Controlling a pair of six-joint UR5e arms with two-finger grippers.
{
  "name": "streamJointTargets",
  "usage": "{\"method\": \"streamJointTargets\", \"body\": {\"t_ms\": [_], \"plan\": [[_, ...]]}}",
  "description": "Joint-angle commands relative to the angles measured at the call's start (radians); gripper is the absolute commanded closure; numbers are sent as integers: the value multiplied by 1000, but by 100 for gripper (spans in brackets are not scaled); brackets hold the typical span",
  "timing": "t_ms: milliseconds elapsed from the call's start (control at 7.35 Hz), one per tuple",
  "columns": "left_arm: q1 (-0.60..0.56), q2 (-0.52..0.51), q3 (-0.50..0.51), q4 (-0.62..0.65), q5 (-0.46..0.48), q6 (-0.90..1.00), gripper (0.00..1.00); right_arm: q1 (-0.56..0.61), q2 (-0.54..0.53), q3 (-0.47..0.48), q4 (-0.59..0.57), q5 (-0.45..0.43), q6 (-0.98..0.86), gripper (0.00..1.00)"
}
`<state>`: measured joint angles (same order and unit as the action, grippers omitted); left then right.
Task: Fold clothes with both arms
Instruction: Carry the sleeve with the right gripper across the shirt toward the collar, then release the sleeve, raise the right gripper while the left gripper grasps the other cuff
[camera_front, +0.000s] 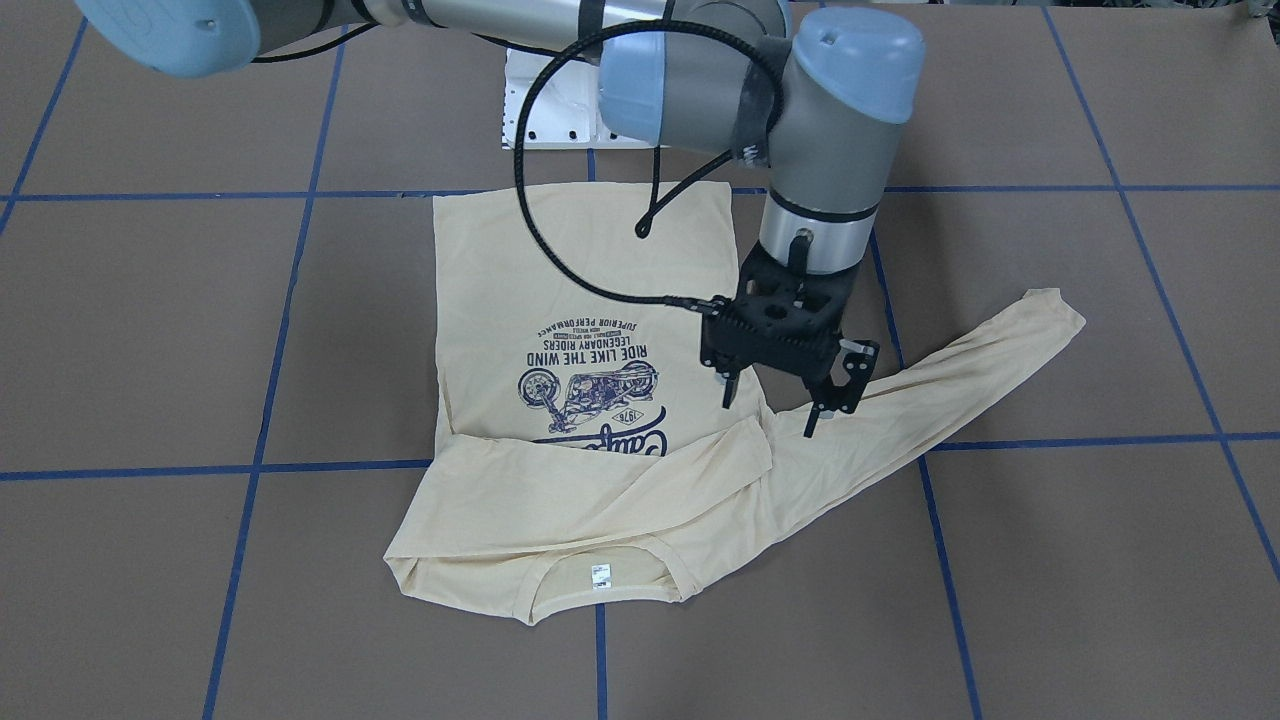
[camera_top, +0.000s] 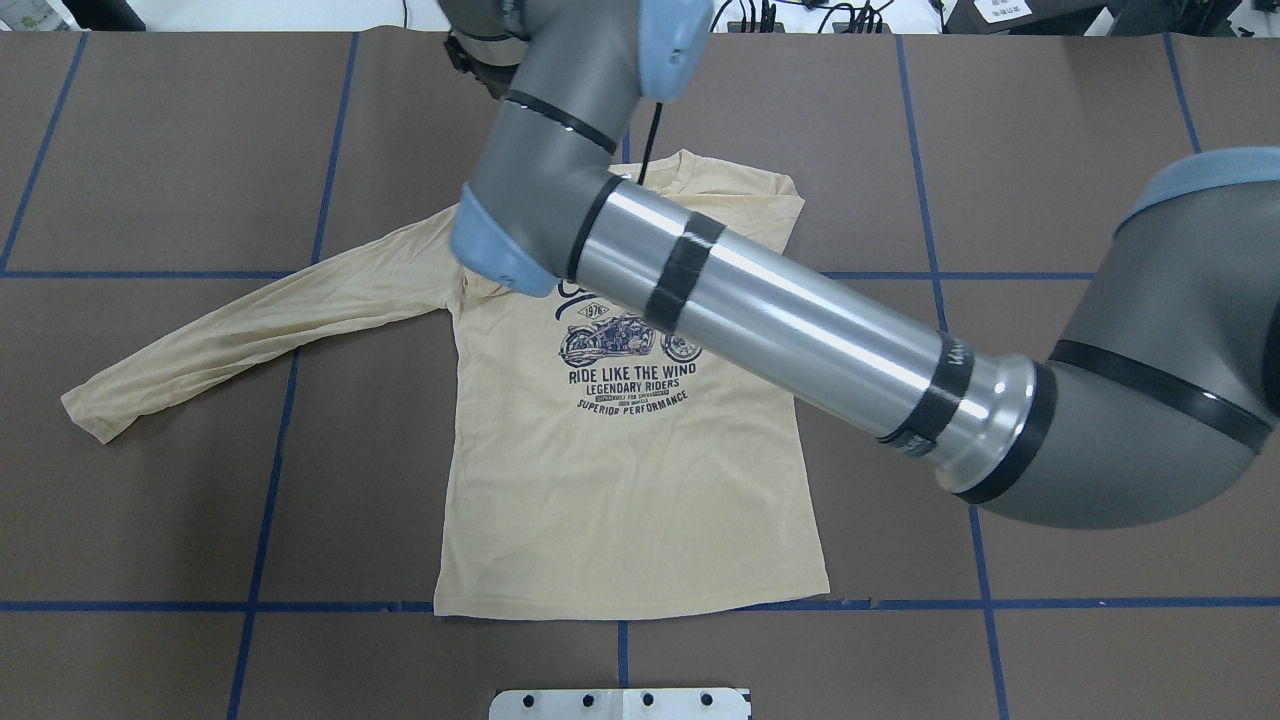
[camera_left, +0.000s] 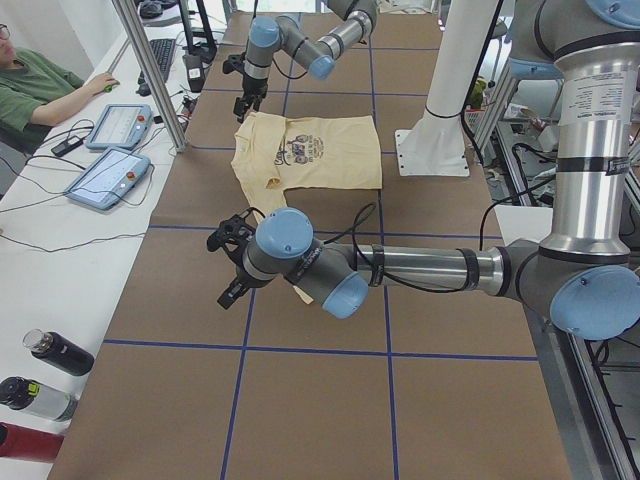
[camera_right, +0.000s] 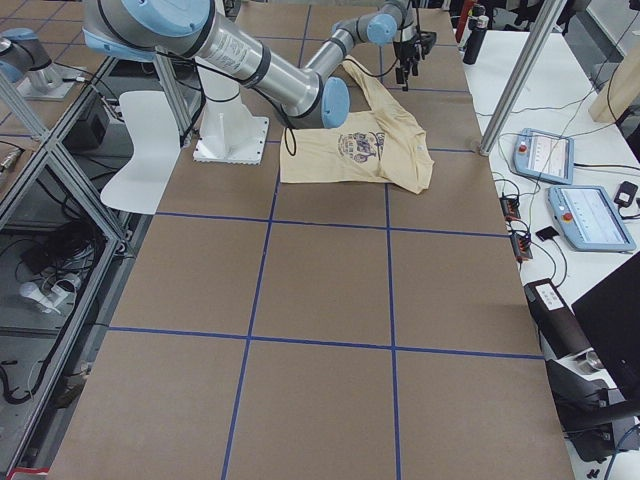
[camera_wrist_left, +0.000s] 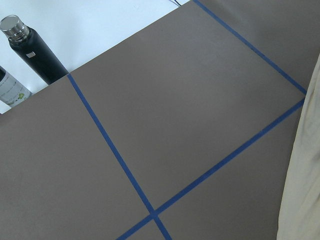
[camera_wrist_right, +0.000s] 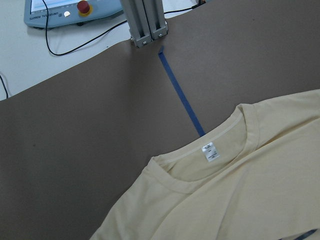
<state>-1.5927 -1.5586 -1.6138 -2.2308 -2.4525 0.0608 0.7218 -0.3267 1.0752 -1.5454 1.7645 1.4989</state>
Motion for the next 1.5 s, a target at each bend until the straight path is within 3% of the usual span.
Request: {"method": "streamJointTargets", "body": {"t_ms": [0,272,544,816,1088,1360], "plan": [[83,21,12,-143,3,-67,0,77,-290,255,-2,72,-198,1],[222,44,-6,-206,12,-167,0,206,-551,487,-5,223,-412,1],[375,125,-6,-393,177,-353,0,330,-772,618,8,330,-714,1],[500,173,-9,-431,284,-364,0,419,-917,679,24,391,-875,0],[603,198,-9,-431,389,-364,0,482,-1047,674,172,479,-936,0],[675,218,-8,-431,392,-361,3,484,-1055,672,182,486,-937,0]]}}
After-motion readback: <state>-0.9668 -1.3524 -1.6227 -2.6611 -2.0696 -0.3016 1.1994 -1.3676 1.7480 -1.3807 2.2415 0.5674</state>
